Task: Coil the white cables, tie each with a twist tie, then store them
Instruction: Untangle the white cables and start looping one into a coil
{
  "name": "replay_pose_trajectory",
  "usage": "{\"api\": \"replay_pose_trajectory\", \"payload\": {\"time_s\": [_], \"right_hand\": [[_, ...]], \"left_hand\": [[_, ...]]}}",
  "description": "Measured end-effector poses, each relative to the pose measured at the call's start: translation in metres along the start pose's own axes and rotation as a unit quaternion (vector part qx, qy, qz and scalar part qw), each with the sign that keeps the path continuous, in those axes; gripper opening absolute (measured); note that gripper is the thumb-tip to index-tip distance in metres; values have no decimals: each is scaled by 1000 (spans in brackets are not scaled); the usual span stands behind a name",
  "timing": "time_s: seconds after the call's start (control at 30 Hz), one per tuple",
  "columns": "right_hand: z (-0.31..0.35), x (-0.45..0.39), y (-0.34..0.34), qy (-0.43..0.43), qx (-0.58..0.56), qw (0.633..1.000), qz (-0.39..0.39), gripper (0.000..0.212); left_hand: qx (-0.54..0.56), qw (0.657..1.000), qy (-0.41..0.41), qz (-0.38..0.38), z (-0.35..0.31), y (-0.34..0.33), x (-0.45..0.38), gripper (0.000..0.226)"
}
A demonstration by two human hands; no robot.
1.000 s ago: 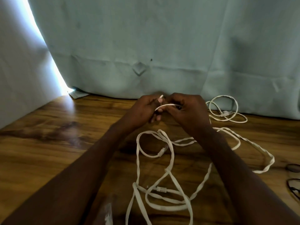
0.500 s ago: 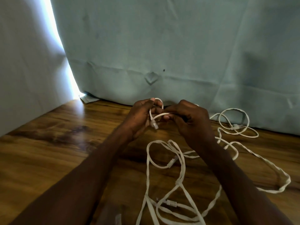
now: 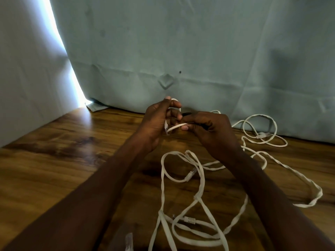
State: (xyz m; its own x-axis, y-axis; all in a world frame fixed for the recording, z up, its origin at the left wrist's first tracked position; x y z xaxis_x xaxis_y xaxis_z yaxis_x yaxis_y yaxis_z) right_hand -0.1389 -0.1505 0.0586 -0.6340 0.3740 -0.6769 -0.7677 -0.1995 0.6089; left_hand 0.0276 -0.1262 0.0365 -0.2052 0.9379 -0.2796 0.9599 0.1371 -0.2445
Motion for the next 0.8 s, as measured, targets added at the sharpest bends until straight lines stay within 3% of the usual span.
{"api": "replay_pose_trajectory", "payload": {"time_s": [0.17, 0.23, 0.4, 0.57, 0.8], "right_hand": [[1, 2, 6, -14, 46, 997, -55, 23], [-3, 5, 9, -38, 40, 995, -85, 20], [0, 7, 12, -41, 57, 989, -128, 16], [2, 7, 13, -53, 33, 987, -145, 19], [3, 9, 15, -80, -10, 983, -167, 11]], "left_hand": [[-141, 987, -17, 78, 1, -14, 8, 44], [-147, 984, -24, 98, 3, -17, 8, 44], [-107, 978, 17, 178, 1, -17, 10, 43], [20, 972, 61, 228, -1, -25, 16, 40], [64, 953, 84, 282, 0, -25, 21, 36]]}}
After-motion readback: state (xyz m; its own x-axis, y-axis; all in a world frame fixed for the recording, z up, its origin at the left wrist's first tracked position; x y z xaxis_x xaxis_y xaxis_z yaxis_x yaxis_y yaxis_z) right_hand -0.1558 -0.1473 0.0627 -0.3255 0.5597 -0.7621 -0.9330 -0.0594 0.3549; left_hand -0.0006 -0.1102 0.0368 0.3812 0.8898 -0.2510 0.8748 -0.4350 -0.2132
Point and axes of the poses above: each hand's wrist, its own x-axis away from the middle knuckle, its own y-axis out of the back of the hand, z = x × y, the point moved 4 cm from there along -x, towards the middle knuckle, and after that the axes turned 6 degrees about z, right-handed, at the moved point
